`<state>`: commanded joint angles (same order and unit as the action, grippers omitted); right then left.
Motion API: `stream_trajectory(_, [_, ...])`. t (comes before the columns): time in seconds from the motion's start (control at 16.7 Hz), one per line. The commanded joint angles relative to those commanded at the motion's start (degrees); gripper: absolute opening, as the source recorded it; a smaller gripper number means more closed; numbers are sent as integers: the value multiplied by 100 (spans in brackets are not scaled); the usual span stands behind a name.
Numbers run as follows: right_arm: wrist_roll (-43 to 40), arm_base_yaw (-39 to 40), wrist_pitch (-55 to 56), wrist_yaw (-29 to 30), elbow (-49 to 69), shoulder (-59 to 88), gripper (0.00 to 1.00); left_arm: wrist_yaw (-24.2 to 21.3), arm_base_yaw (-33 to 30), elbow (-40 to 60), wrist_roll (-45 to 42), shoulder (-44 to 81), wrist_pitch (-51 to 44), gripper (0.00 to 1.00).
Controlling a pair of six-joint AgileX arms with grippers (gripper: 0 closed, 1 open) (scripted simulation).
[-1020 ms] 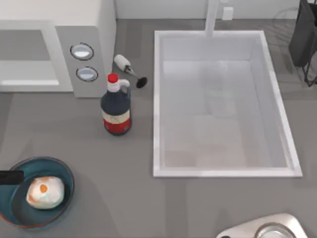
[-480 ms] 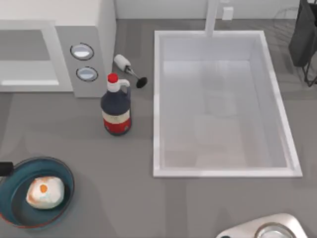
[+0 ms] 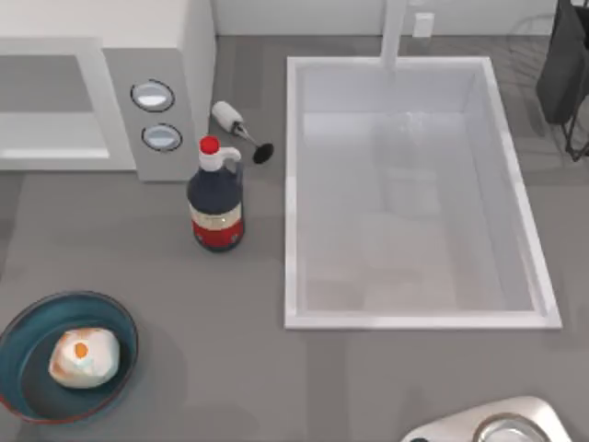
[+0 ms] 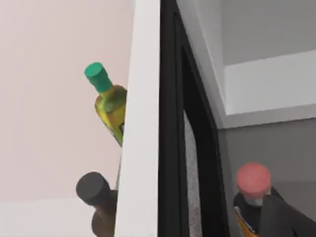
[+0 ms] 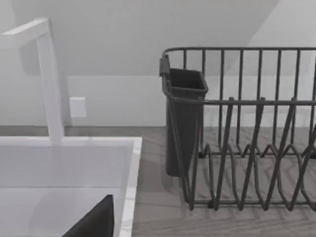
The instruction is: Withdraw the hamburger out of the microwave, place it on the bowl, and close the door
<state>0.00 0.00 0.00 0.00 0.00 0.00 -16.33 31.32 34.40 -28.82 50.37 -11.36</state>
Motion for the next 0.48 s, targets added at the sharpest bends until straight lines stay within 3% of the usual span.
stream_trajectory(0.24, [0,0,0,0,0,0,100,-921,1386,1785,-1093,2060,-1269,0])
stream_trajectory(0.48, [0,0,0,0,0,0,100,-1670,2385,3263,-1886,3711,-2357,0])
